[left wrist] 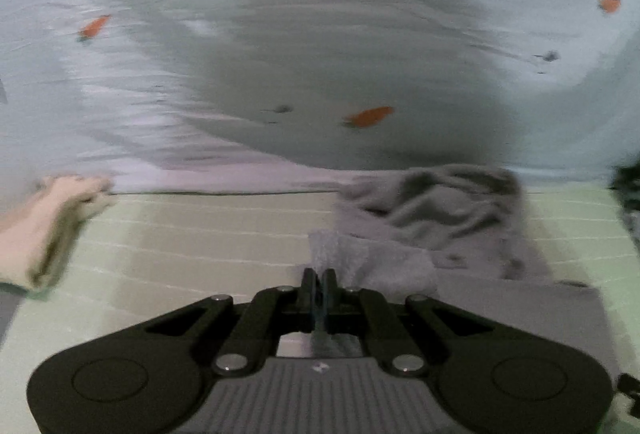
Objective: Fold clothes
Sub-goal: 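Grasp the hoodie hem with the left gripper and fold it up toward the hood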
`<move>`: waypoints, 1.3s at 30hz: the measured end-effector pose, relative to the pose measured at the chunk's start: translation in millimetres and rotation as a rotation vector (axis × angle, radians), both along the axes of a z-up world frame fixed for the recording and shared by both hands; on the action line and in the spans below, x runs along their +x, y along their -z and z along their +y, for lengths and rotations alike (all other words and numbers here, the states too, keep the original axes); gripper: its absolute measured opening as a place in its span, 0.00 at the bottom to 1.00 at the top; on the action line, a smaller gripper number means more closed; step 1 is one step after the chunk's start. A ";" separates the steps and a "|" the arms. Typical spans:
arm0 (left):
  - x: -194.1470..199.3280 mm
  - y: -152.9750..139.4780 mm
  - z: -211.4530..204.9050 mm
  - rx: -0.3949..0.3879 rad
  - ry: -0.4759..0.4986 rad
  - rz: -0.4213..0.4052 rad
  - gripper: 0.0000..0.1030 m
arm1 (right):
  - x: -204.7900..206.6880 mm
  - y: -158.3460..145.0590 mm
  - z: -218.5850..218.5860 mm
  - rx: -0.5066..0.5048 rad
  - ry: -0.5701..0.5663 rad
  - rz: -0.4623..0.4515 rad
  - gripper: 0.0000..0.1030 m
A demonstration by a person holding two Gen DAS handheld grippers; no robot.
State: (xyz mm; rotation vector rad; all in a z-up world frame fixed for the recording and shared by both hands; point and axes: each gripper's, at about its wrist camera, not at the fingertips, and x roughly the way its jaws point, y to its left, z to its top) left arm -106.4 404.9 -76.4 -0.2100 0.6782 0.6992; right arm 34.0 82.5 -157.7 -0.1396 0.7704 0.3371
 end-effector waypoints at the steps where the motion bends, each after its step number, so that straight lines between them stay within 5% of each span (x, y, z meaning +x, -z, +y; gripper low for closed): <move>1: -4.7 1.1 5.0 0.009 -0.018 0.006 0.03 | -1.4 1.1 2.5 -0.004 -0.008 0.003 1.00; 12: -53.0 -6.9 62.6 0.063 -0.218 0.003 0.02 | -10.4 7.3 22.4 -0.029 -0.074 0.008 1.00; 21: -58.5 29.3 75.6 -0.108 -0.309 0.067 0.07 | -16.5 12.1 34.5 -0.052 -0.123 0.029 1.00; 23: -64.0 34.0 75.2 -0.157 -0.322 0.051 0.22 | -16.8 11.6 36.1 -0.054 -0.123 0.028 1.00; 27: -67.3 41.3 67.0 -0.216 -0.267 0.022 0.29 | -17.4 10.7 39.2 -0.058 -0.123 0.025 1.00; 34: -46.3 57.5 39.8 -0.260 -0.064 0.059 0.60 | -18.3 13.1 45.8 -0.069 -0.134 0.031 1.00; 39: -40.7 70.7 37.8 -0.295 -0.044 0.089 0.63 | -17.0 13.5 48.7 -0.068 -0.129 0.041 1.00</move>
